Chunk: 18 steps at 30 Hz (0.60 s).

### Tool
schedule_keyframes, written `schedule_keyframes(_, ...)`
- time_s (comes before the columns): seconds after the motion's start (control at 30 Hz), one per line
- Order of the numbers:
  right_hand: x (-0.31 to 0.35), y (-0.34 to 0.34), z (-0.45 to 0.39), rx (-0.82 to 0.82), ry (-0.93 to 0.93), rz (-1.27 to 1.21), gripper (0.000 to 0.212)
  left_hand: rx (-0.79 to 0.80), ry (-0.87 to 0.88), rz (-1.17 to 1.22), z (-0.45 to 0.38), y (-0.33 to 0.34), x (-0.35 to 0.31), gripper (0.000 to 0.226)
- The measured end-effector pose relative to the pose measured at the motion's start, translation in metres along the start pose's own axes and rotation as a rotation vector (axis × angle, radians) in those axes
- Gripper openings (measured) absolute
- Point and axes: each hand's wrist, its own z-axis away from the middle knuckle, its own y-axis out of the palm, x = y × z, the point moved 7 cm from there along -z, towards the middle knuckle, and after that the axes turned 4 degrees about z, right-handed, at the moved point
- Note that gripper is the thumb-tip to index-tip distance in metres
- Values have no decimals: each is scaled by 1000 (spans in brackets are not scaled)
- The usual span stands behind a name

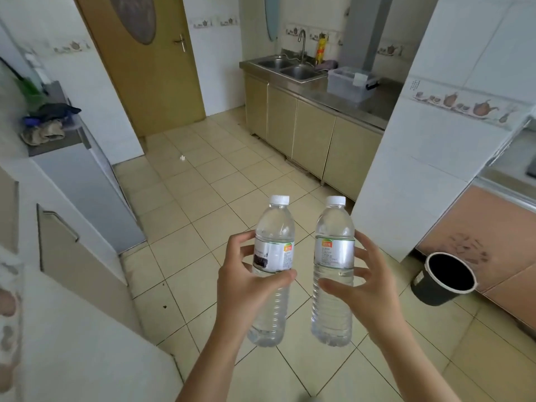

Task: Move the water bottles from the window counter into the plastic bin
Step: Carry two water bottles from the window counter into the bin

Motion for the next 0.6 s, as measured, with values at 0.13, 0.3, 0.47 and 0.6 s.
schedule_keyframes(0.13,-10,-4,-64,-4,2,-14,95,16,10,-9,-55,35,-6,76)
schedule_keyframes(0.3,-20,-11,-156,12,-15,-29,95,-7,9,-16,-132,84,-12,77)
schedule_keyframes(0.47,-22,-22,-261,36,-10,-19,95,-16,-11,-20,-219,141,-25,78)
schedule_keyframes(0.6,-22,-28,-332,40,-9,8,95,-11,-24,-4,-279,179,-31,77)
